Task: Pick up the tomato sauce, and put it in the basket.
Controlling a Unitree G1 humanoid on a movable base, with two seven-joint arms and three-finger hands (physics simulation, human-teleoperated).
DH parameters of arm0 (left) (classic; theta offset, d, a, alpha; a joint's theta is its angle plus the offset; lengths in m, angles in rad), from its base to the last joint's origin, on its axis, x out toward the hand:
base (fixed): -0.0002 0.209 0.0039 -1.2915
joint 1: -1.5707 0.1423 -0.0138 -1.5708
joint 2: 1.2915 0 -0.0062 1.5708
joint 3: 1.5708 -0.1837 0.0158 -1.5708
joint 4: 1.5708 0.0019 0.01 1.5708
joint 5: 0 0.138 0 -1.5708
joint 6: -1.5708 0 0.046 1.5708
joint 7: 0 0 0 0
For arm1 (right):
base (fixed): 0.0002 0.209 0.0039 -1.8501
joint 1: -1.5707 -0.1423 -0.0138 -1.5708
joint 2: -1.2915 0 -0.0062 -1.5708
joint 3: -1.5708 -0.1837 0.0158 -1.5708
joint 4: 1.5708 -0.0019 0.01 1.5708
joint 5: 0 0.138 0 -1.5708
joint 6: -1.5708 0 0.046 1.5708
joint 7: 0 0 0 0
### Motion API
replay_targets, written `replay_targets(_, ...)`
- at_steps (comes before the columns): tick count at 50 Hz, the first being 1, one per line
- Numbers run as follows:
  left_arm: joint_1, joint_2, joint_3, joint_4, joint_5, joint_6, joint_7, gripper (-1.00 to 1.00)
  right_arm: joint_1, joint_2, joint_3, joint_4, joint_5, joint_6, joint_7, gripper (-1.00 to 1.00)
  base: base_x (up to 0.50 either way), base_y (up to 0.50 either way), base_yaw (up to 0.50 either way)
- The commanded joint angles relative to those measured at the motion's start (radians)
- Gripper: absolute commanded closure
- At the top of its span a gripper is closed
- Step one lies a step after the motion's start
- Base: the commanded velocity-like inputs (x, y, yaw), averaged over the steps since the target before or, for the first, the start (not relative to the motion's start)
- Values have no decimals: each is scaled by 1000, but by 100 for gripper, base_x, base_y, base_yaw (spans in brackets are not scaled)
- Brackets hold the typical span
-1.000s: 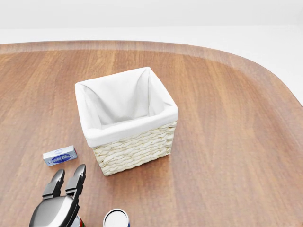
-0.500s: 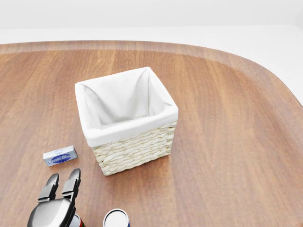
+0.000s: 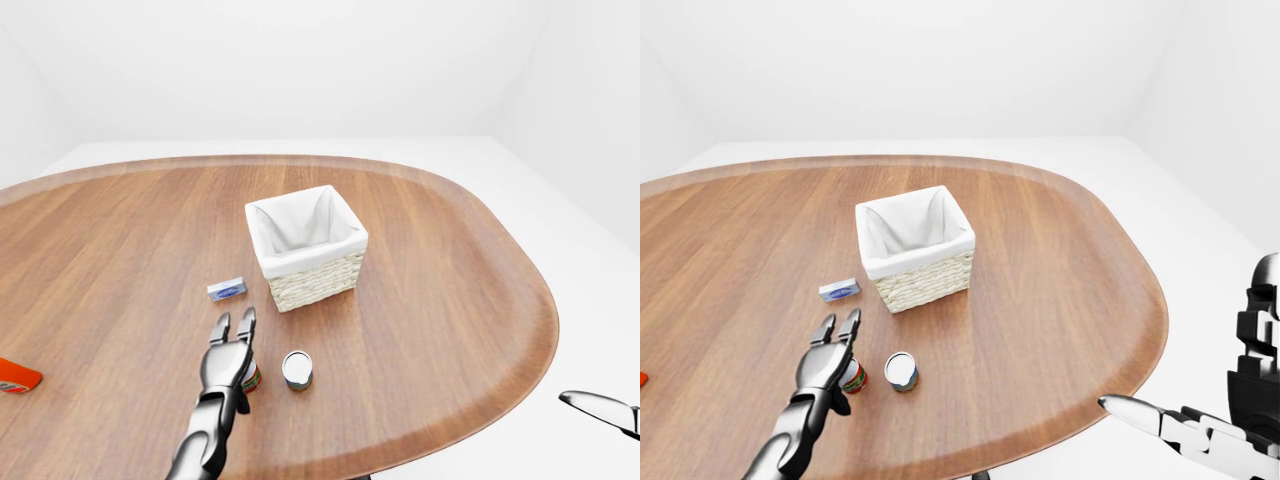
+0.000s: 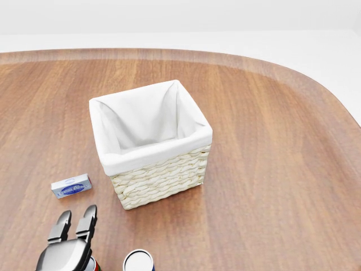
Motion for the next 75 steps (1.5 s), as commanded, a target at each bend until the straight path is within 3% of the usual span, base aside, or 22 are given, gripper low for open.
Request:
replay_targets(1,-23,2,-14,63,-1,-1,27,-100,8,-8,-10,0,13,-7,-4,-100,0,0,0)
replay_targets(4,-22,3,-17,65,-2,0,23,-100,14,-13,-10,0,17,-15,-10,-100,0,0,0)
replay_targets(6,-26,5,-24,89,-8,-24,19,-100,10,-11,-6,0,12,-12,-8,-100,0,0,0)
replay_targets(14,-41,6,-35,150,4,-20,43,-100,10,-7,-10,0,13,-11,-5,-100,0,0,0)
replay_targets(18,-69,9,-49,246,15,-33,70,-100,15,-1,-12,0,14,-16,1,-100,0,0,0)
replay_targets(28,-66,10,-57,258,11,-41,62,-100,9,7,-9,0,7,-11,7,-100,0,0,0)
replay_targets(29,-64,9,-57,255,5,-47,56,-45,9,7,-10,0,8,-10,7,-100,0,0,0)
replay_targets(31,-58,9,-56,238,0,-52,44,100,13,7,-12,0,12,-14,7,-100,0,0,0)
replay_targets(37,-60,9,-56,246,1,-56,49,100,0,21,-13,0,3,0,19,-100,0,0,0)
replay_targets(61,-62,7,-51,220,3,-49,59,100,6,-7,-9,0,11,-7,-5,-100,0,0,0)
replay_targets(71,-41,-14,36,-99,-97,-22,51,100,3,-12,-14,0,15,-2,-8,-100,0,0,0)
replay_targets(73,-49,-17,57,-150,-102,-2,80,100,2,-6,-14,0,14,-1,-3,-100,0,0,0)
replay_targets(75,-46,-18,63,-179,-114,1,76,100,2,-2,-19,0,16,0,3,-100,0,0,0)
